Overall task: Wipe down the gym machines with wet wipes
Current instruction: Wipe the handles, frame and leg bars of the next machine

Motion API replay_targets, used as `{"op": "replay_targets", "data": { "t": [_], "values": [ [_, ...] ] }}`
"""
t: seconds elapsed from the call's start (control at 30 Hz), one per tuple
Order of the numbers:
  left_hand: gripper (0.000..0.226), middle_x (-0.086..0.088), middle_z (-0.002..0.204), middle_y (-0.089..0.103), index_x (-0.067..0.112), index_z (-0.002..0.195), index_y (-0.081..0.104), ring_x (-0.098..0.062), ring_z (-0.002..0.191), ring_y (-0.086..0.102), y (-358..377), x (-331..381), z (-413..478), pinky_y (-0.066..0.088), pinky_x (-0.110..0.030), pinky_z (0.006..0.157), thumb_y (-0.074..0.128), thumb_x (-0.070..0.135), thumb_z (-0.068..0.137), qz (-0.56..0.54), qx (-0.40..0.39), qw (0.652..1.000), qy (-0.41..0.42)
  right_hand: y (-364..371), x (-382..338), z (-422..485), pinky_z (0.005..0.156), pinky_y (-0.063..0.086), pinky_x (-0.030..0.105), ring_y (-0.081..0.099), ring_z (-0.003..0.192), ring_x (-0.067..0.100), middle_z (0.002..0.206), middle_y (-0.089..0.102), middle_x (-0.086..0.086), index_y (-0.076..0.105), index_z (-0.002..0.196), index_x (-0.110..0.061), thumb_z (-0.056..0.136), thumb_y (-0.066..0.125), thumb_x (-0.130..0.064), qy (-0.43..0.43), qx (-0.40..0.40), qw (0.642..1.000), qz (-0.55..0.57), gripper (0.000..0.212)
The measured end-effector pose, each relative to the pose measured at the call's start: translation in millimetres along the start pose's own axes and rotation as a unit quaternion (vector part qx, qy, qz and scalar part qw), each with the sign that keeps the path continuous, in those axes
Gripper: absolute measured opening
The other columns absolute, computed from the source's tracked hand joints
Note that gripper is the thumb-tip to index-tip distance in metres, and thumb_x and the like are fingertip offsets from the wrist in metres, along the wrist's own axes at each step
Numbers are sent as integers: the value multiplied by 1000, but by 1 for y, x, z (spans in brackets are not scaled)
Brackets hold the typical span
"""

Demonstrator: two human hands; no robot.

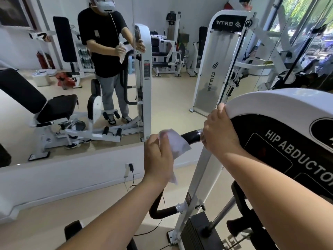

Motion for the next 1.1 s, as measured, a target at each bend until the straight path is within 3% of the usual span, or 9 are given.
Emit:
{"op": "replay_targets", "data": {
  "t": [0.07, 0.17, 0.23, 0.33, 0.5, 0.63, 0.8, 0.9, 1.1],
  "values": [
    [43, 1, 86, 55, 20, 87, 53, -21, 83, 55, -2, -21, 19, 39, -30, 66, 42, 57, 104, -64, 10, 975, -211, 1, -1, 1, 112, 20, 57, 51, 109, 33, 106, 63, 4, 69, 109, -22, 99, 38, -46, -4, 0, 1000, 5, 40],
    [50, -7, 106, 69, 13, 114, 62, -28, 94, 66, -20, -34, 48, 53, -39, 81, 52, 60, 100, -183, 30, 921, -342, 3, -2, 2, 111, 19, 58, 49, 111, 33, 108, 63, 3, 68, 111, -24, 100, 39, -46, -12, -7, 1000, 10, 38],
    [55, -1, 119, 66, 13, 127, 61, -30, 109, 62, -30, -18, 67, 50, -42, 94, 43, 60, 102, -149, 57, 946, -282, 5, -2, 3, 112, 17, 60, 48, 115, 34, 112, 62, 4, 67, 114, -24, 100, 39, -45, -8, -4, 1000, 1, 38],
    [52, 0, 79, 51, 16, 88, 58, -25, 78, 52, -9, 42, 73, 37, -34, 66, 26, 51, 108, 49, 46, 998, -17, 8, -4, 4, 111, 9, 64, 47, 120, 36, 117, 63, 5, 68, 117, -22, 100, 42, -45, -7, -8, 1000, 1, 38],
    [47, -4, 108, 61, 28, 134, 56, -30, 98, 60, 97, 36, 30, 38, -38, 70, 19, 38, 106, 386, -140, 878, 245, 14, -7, 8, 113, 8, 66, 43, 130, 40, 130, 59, 11, 61, 133, -20, 102, 43, -42, -10, -22, 999, -21, 42],
    [49, 3, 95, 65, 29, 119, 64, -28, 88, 61, 99, 20, 30, 34, -35, 64, 20, 47, 105, 383, -86, 889, 234, 13, -8, 7, 112, 11, 64, 45, 125, 37, 120, 63, 6, 65, 122, -25, 101, 43, -40, -14, -5, 1000, -20, 34],
    [43, 8, 77, 56, 29, 88, 60, -28, 81, 59, 45, -42, 17, 36, -33, 67, 26, 42, 111, 78, -30, 996, 11, 7, -5, 6, 116, 14, 60, 48, 116, 36, 115, 63, 7, 68, 116, -21, 101, 42, -40, 5, 22, 1000, 5, 35],
    [47, 5, 93, 59, 24, 101, 59, -17, 94, 56, 35, -81, 0, 37, -30, 84, 22, 52, 110, -38, -58, 979, -192, 3, -4, 6, 116, 13, 58, 47, 113, 34, 111, 61, 7, 68, 112, -23, 100, 41, -41, 1, 37, 999, 17, 35],
    [83, -18, 125, 68, 9, 130, 62, -33, 115, 63, 35, -118, 4, 47, -51, 108, 20, 73, 98, -42, -108, 953, -281, -7, -9, -4, 108, 29, 55, 52, 104, 33, 105, 58, 11, 60, 109, -12, 89, 60, -53, -10, 80, 977, 195, 45]
  ]
}}
Point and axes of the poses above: each hand's wrist, its own z-axis towards the middle knuckle, its own y-axis out of the palm, x = y × z, the point moved 7 cm from there along z, towards the middle knuckle
